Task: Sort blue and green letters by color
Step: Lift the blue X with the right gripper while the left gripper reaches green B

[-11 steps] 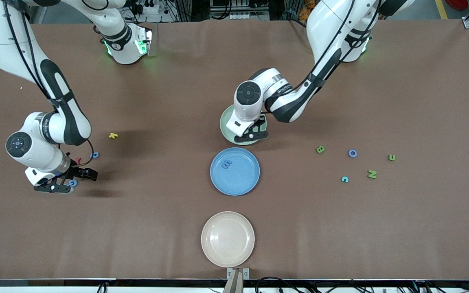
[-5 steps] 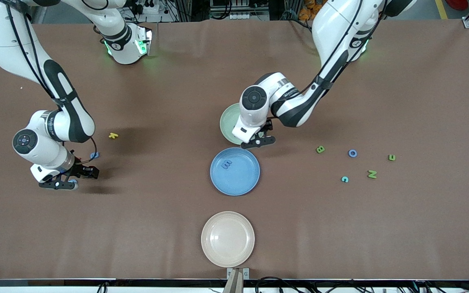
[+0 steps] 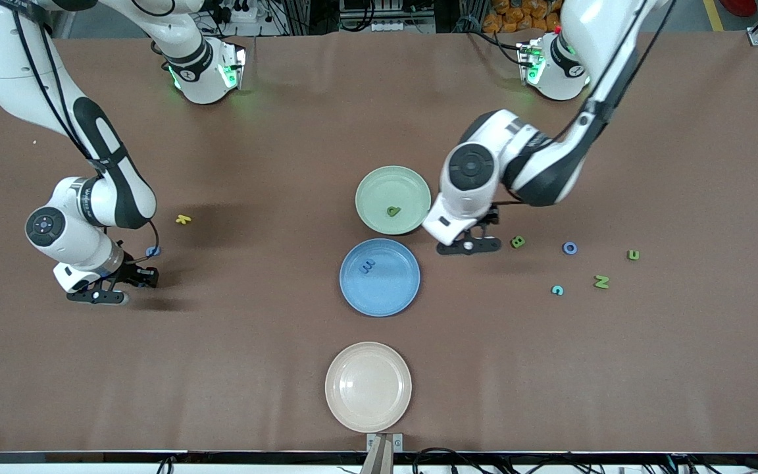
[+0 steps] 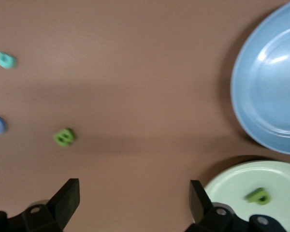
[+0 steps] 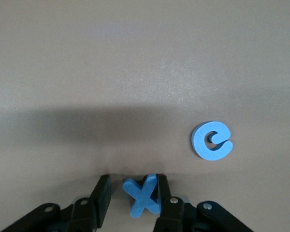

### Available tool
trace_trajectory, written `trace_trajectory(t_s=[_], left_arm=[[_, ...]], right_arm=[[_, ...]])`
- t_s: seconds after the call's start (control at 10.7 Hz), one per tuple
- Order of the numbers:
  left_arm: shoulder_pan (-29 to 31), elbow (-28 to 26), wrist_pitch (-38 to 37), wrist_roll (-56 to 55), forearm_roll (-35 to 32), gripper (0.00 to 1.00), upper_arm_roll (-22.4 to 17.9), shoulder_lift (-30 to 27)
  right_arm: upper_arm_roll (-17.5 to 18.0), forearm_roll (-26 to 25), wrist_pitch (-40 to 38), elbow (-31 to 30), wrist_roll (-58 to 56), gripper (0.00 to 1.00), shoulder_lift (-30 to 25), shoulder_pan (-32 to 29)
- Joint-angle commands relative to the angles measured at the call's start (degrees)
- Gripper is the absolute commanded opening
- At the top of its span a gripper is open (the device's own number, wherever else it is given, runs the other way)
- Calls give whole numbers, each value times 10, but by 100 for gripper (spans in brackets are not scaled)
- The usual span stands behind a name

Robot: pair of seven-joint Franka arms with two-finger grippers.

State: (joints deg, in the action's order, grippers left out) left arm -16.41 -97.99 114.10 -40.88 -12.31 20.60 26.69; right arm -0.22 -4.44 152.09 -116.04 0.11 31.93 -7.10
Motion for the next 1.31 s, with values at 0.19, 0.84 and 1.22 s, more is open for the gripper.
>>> trace_trajectory(t_s=[0.19,0.84,1.22], left_arm=[[145,-76,-6,301,-3,100,12,-101],[222,-255,188,409,25,100,30,-158],[222,-308,244,410,32,85,49,-151]], right_arm=[[8,-2,16,-18,-7,41,-4,-13],[16,-1,-6,-5,1,0,-11,-9],[32,0,-33,17,38,0,-13,-6]])
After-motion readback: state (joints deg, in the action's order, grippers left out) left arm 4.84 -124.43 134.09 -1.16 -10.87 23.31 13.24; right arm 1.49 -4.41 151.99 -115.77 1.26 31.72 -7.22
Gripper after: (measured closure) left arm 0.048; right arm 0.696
